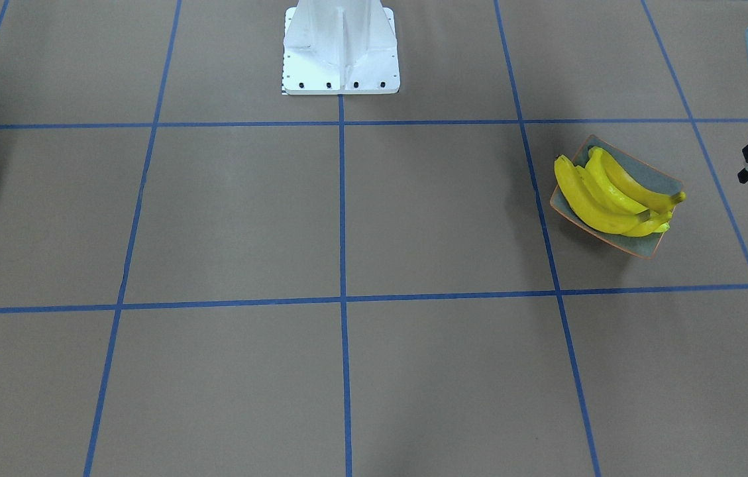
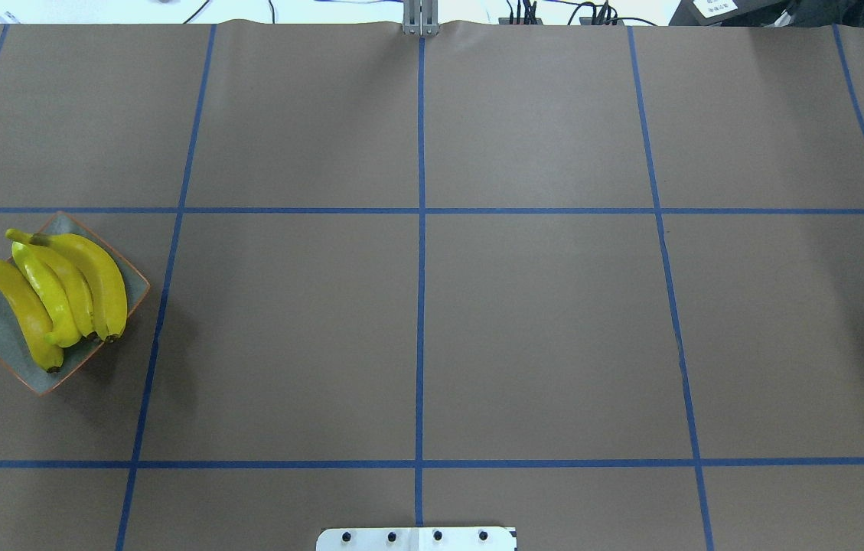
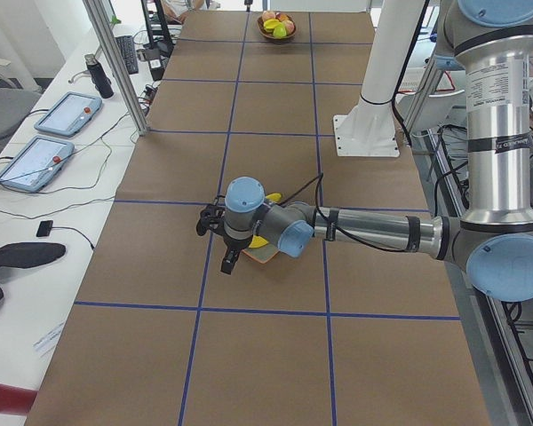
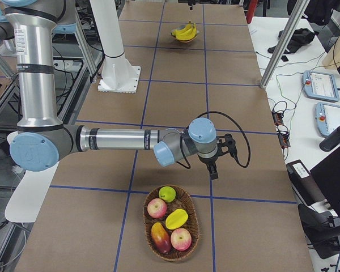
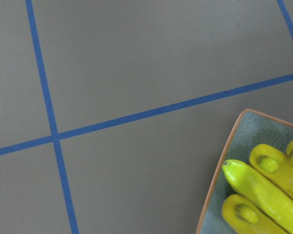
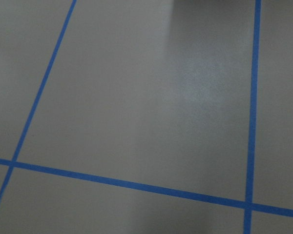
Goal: Transfer all bananas from basket to plate
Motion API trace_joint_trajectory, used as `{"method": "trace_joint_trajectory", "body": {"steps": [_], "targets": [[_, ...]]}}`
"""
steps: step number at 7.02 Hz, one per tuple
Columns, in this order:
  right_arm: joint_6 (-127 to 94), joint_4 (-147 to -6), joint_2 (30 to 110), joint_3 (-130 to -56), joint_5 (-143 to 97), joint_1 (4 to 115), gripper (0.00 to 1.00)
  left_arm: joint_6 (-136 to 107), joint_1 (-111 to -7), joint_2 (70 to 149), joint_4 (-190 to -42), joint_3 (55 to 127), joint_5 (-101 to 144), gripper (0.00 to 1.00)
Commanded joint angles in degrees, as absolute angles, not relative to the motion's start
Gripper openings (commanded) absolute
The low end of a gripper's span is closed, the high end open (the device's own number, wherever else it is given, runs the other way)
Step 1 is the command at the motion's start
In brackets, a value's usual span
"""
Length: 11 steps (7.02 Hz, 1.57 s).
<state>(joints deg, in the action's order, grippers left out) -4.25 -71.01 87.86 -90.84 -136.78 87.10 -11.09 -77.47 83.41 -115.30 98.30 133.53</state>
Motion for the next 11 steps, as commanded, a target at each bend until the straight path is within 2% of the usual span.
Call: {"method": "trace_joint_trajectory", "body": {"steps": [1, 3, 11], "targets": [[8.0, -88.4, 84.5, -93.1, -136.4, 89.3, 1.0, -7.6, -80.2, 85.3, -115.1, 93.8, 137.4, 1.0], [8.1, -92.6, 84.5, -97.0, -133.9, 88.0, 1.0, -7.6, -80.8, 90.6, -101.3, 93.6, 137.3, 1.0], [9.1, -94.5, 85.9, -97.8, -133.9, 88.2, 1.0, -2.1, -82.8, 91.1, -99.0, 92.6, 137.5, 1.0]]}}
